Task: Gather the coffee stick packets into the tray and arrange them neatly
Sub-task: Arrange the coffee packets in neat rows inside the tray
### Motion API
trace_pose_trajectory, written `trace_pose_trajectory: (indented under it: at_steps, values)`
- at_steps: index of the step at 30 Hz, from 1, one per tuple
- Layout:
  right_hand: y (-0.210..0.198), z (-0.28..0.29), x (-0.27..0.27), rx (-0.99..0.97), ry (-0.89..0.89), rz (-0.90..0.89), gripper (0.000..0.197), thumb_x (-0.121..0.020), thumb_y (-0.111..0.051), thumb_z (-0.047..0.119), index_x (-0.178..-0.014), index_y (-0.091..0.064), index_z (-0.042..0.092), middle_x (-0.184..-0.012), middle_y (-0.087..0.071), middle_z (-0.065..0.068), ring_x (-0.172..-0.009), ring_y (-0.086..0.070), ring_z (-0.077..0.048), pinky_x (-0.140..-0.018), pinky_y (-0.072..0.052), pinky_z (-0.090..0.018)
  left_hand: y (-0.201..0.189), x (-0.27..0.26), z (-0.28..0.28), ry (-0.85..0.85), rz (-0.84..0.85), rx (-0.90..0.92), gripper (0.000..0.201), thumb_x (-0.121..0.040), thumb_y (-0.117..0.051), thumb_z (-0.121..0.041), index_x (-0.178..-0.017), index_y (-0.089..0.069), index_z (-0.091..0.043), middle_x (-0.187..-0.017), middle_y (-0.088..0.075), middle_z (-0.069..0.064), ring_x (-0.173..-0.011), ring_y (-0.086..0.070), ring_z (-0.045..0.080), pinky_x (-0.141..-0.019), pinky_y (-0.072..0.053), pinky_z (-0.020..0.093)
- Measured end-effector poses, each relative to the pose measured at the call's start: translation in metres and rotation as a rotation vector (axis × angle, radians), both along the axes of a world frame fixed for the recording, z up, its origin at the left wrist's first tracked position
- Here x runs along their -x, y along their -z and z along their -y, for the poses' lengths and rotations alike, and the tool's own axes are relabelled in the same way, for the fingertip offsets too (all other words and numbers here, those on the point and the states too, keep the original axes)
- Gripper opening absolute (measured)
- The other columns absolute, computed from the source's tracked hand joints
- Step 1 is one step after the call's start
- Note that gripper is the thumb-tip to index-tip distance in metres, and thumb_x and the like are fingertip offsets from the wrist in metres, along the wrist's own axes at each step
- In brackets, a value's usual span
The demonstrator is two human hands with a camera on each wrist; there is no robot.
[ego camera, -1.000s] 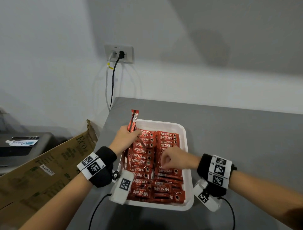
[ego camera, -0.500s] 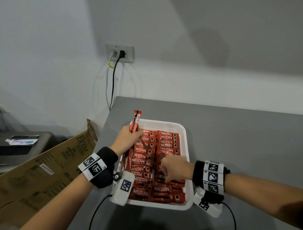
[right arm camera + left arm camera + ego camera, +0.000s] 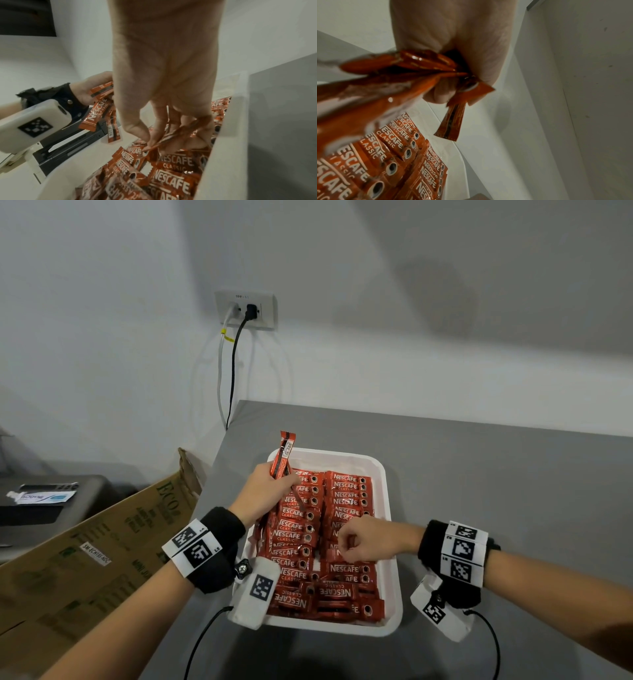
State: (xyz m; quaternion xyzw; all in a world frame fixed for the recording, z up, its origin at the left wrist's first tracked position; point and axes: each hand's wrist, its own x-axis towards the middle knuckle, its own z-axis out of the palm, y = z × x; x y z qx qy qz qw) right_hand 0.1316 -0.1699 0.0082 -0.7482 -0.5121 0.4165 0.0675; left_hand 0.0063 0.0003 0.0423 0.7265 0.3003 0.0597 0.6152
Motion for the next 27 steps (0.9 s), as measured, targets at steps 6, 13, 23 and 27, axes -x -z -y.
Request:
trace_pose_trajectory:
  at_steps: [6,13,23,27]
  values:
    - [0.009,0.002,0.000,-0.051,0.045,0.034,0.021,-0.087,-0.064,0.008,-0.107,-0.055,0.007,-0.113,-0.065,-0.010,-0.105,-0.062,-0.018,-0.081,-0.052,-0.022,0.000,0.000,-0.001,-0.009,-0.009,-0.034,0.012,-0.090,-0.056,-0.014,-0.080,-0.053,-0.009,-0.081,-0.061,0.018,-0.077,-0.062,0.031,-0.084,-0.052,0.044]
    - [0.016,0.002,0.003,-0.067,0.041,0.050,0.020,-0.081,-0.072,0.009,-0.100,-0.067,0.002,-0.101,-0.069,-0.011,-0.085,-0.065,-0.009,-0.076,-0.053,-0.016,0.000,0.002,-0.001,0.000,-0.004,-0.039,0.010,-0.089,-0.057,-0.015,-0.084,-0.054,-0.006,-0.090,-0.061,0.027,-0.084,-0.062,0.041,-0.087,-0.050,0.049]
    - [0.018,-0.001,0.019,-0.077,-0.043,0.207,0.019,-0.081,-0.073,0.014,-0.094,-0.069,0.000,-0.100,-0.069,-0.008,-0.091,-0.065,-0.017,-0.069,-0.043,-0.009,-0.002,0.003,-0.001,0.012,-0.005,-0.006,0.022,-0.089,-0.057,-0.016,-0.103,-0.057,0.002,-0.104,-0.060,0.035,-0.096,-0.060,0.048,-0.089,-0.050,0.053]
    - [0.006,-0.009,0.019,-0.131,-0.034,0.226,0.020,-0.080,-0.074,0.018,-0.092,-0.069,0.003,-0.095,-0.069,-0.005,-0.087,-0.066,-0.017,-0.078,-0.051,-0.022,-0.003,0.003,-0.002,-0.012,0.002,-0.034,0.010,-0.089,-0.057,-0.014,-0.083,-0.055,-0.006,-0.088,-0.062,0.027,-0.088,-0.062,0.045,-0.089,-0.051,0.052]
